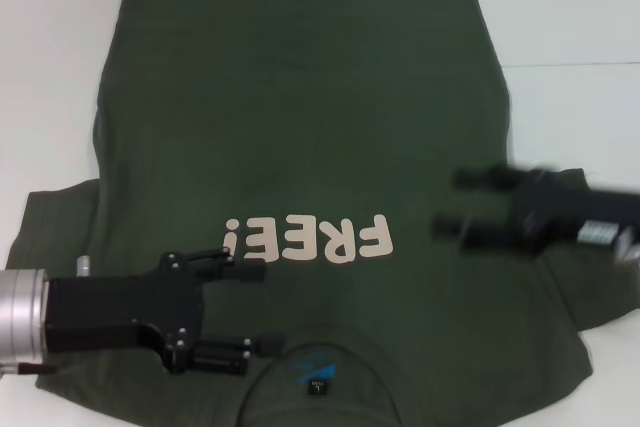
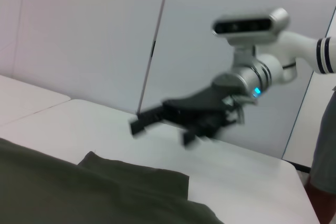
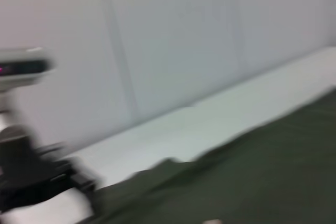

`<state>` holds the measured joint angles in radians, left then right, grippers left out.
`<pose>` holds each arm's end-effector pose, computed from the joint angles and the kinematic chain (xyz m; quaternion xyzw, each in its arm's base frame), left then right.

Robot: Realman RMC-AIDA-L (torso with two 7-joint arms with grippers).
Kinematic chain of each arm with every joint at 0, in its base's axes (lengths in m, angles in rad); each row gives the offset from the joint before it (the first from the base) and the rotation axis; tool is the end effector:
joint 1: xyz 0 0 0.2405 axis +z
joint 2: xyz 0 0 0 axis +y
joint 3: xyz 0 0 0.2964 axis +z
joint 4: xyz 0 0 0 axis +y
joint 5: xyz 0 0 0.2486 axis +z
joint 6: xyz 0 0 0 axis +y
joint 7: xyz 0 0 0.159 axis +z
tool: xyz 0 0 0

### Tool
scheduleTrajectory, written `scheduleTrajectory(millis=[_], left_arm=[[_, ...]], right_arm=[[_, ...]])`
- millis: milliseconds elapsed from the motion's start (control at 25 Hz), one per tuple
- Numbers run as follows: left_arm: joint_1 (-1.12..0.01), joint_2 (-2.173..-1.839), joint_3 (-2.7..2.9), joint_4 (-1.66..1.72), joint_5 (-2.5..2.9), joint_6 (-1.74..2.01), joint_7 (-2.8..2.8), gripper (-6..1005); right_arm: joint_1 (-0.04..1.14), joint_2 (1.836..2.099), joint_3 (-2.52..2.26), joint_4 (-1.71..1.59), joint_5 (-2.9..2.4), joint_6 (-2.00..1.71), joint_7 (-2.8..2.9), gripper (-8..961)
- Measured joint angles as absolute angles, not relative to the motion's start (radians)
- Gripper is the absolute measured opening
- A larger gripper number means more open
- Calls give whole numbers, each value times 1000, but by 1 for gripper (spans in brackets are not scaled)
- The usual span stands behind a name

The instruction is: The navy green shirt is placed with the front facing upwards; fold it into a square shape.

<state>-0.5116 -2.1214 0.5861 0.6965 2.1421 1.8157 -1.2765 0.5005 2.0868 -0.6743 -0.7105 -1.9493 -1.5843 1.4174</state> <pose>-0.3018 0.3383 -0.0378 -0.9516 -0.1555 -0.2624 0.0369 0.3072 0.3822 -0.0181 -0.9264 0.2218 0.2687 0.1429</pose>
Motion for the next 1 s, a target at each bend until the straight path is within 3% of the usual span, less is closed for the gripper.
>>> scheduleTrajectory(millis=[200,400,560,1000], left_arm=[[-528,-2123,587,681,2142,1815,-1276,905],[-538,-2126,585,657,2141,1800,-1270,904],[-545,-2133,587,649,2141,1786,-1267,904],[-551,-2145,590,643,2142,1780,-1267,904]], right_arm=[[461,2083,-644,-1031,-2038,-1512,1797,917],[444,2063,-599,-1281,-2215,-1577,2005,895],[449,2068,-596,-1445,-2389,-1705,2080,881],[568,2078,-650,-1438,-2821,-1818,2309,881]])
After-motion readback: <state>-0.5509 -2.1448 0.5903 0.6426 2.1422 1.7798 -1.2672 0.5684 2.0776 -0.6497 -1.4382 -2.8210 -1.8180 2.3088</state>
